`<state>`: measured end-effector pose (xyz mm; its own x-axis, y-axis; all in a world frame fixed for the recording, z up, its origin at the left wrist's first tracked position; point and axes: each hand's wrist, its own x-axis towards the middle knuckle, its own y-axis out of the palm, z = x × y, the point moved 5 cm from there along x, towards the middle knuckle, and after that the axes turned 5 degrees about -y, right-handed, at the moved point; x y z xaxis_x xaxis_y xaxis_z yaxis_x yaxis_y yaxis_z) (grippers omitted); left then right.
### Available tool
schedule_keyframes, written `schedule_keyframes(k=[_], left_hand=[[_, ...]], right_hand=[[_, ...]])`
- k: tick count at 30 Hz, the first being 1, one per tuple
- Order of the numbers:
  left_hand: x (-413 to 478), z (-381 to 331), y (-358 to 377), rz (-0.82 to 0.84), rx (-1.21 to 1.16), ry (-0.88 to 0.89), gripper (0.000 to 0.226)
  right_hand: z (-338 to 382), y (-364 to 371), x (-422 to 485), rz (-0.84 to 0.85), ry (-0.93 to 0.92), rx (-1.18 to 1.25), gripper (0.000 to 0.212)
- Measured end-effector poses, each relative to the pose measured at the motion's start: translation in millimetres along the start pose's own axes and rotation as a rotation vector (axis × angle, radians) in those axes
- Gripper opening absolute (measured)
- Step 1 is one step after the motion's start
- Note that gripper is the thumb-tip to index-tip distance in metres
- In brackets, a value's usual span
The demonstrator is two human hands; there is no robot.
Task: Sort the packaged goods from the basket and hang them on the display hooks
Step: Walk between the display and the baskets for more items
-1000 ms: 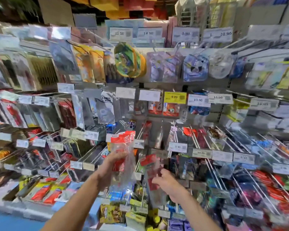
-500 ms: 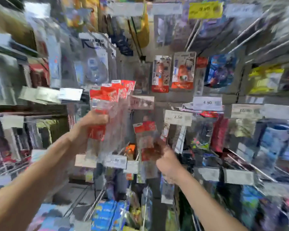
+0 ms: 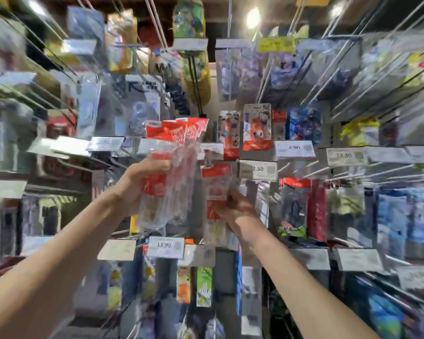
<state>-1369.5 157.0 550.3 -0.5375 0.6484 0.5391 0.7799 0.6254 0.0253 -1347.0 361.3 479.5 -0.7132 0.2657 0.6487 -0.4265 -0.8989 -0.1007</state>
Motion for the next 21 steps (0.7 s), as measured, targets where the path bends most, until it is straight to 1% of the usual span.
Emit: schedule_keyframes(k=[2, 4, 5, 6, 8, 10, 14, 17, 21], left_hand=[[4.7, -5.1, -1.6, 0.12, 0.056, 0.042, 0.024], [11.2, -2.0, -13.1, 0.182, 0.147, 0.005, 0.072], [13.0, 0.3, -17.1, 0.207, 0.152, -0.007, 0.085], [14.4, 1.3, -20.9, 0.19, 0.17, 0.003, 0.089], [16.4, 4.4, -24.5, 0.198, 0.186, 0.003, 0.087], [17.0, 6.3, -23.2, 0.235, 0.194, -0.016, 0.077], [20.0, 3.8, -19.0, 0.275, 0.162, 0.013, 0.068], [20.6, -1.8, -12.8, 0.27, 0.155, 0.046, 0.075], [23.3, -1.4, -11.5, 0.25, 0.156, 0.056, 0.079]], right_hand=[[10.8, 2.5, 1.9, 0.004, -0.015, 0.011, 0.029], [17.1, 6.9, 2.6, 0.039, -0.013, -0.018, 0.026], [16.6, 8.3, 3.0, 0.045, -0.002, -0.033, 0.025], [17.9, 9.3, 1.8, 0.047, 0.008, -0.044, 0.025], [15.1, 11.9, 1.1, 0.055, 0.028, -0.048, 0.03], [14.7, 12.7, 0.5, 0.049, 0.038, -0.025, 0.037], [20.7, 14.5, 6.0, 0.041, 0.03, -0.045, 0.036], [17.1, 14.2, 10.0, 0.037, 0.04, -0.082, 0.039], [18.8, 15.0, 12.0, 0.054, 0.036, -0.069, 0.03]])
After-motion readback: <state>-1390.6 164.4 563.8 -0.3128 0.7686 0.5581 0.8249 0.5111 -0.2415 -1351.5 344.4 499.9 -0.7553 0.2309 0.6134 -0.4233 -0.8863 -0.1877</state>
